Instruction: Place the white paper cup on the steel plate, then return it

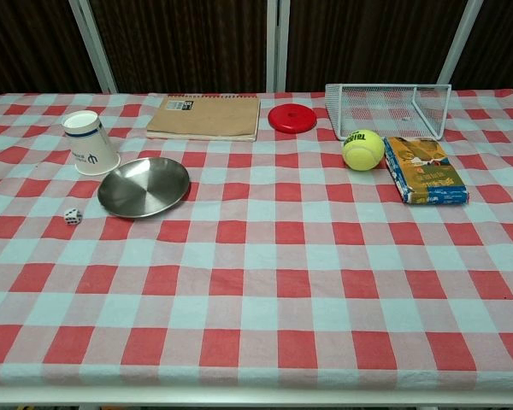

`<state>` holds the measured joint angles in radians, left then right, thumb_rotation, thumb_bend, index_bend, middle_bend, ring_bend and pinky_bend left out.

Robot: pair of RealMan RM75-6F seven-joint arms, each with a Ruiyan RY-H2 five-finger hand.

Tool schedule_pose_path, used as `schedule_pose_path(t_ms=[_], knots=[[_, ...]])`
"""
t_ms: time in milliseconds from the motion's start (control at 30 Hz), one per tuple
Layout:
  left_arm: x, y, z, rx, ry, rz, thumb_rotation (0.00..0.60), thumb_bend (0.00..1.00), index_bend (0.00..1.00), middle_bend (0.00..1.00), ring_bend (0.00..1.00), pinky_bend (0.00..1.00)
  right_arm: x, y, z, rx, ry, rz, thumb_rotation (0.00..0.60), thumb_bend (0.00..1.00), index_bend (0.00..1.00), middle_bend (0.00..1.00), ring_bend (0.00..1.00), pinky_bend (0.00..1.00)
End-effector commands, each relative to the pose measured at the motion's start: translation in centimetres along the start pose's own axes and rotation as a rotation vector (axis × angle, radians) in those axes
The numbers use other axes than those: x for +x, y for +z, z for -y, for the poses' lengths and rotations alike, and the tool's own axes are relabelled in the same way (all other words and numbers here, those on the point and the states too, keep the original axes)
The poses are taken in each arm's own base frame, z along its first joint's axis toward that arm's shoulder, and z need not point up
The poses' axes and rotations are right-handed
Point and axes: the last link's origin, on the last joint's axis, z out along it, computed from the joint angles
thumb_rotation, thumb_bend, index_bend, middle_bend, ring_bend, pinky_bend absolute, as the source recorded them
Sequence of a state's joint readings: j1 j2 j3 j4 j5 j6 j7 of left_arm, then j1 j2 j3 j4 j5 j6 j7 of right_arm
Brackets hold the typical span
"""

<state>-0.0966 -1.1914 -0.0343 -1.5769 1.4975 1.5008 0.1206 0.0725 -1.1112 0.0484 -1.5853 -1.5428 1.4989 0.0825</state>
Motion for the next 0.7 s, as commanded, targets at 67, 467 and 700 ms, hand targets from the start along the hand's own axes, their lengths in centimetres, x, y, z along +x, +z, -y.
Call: schedule_pose_path(t_ms=[67, 467, 700], knots=[[-0.3, -0.2, -0.2, 0.002, 0.006, 0.028, 0.6, 0.0, 0.22, 0.19, 0.13, 0.12, 0.0, 0.0, 0.0, 0.0, 0.004, -0.005, 0.6, 0.15, 0.21, 0.19, 0.09, 0.19], [1.2, 2.2, -1.7, -0.082, -0.05, 0.025, 0.6, 0.0, 0.22, 0.19, 0.13, 0.12, 1.2, 0.0, -0.2, 0.016, -0.026, -0.046, 0.6, 0.15, 0.21, 0.19, 0.09, 0.18], [0.2, 6.5, -3.7, -0.188, -0.061, 0.065, 0.6, 0.0, 0.26, 0.25, 0.22, 0.26, 1.7, 0.3, 0.0, 0.032, -0.041, -0.05, 0.6, 0.15, 0.21, 0.19, 0.09, 0.18]])
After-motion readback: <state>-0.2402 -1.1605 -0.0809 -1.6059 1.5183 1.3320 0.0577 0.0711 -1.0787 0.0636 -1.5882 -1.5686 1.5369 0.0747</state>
